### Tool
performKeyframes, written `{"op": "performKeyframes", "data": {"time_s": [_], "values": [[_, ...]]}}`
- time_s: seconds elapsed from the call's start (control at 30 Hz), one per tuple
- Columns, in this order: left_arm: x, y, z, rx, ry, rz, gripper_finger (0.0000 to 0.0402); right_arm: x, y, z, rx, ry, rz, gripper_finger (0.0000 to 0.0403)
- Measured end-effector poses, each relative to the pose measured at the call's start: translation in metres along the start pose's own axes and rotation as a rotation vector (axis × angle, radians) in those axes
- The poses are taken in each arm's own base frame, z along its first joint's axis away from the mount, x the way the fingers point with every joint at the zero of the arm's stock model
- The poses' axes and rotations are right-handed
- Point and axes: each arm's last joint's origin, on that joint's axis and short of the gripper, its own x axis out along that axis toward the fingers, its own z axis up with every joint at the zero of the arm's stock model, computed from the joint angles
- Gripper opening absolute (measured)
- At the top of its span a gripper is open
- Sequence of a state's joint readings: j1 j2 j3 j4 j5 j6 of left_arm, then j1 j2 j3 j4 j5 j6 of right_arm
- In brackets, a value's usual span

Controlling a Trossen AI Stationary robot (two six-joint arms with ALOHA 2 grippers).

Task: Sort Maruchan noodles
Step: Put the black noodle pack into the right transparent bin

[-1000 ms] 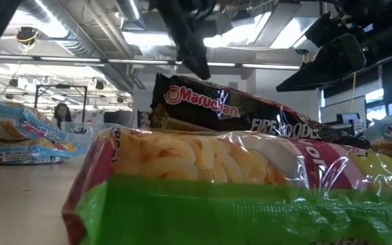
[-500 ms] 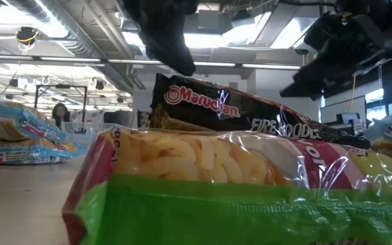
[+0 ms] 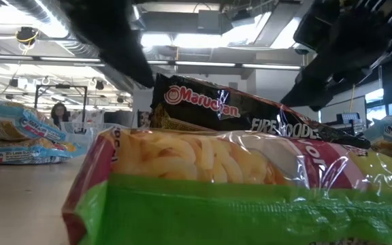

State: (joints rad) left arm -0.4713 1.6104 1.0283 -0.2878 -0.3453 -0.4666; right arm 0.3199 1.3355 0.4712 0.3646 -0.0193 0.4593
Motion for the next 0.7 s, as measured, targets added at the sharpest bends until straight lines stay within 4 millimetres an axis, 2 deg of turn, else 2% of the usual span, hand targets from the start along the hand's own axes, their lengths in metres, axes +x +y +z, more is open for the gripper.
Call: {"op": "performKeyframes", "data": {"time_s": [0.3, 0.5, 0.7], "values": [[-0.018, -0.039, -0.016, -0.014, -0.072, -0.038, 0.0133, 0.025, 0.025, -0.001, 0.099, 0.053, 0.031, 0.0271], [-0.027, -0.058, -0.024, -0.035, -0.140, -0.043, 0.0133, 0.029, 0.030, -0.004, 0.193, 0.030, -0.026, 0.0271], [-0.015, -0.073, -0.035, -0.036, -0.196, -0.016, 0.0133, 0.029, 0.036, -0.008, 0.285, 0.073, 0.019, 0.0271]]}}
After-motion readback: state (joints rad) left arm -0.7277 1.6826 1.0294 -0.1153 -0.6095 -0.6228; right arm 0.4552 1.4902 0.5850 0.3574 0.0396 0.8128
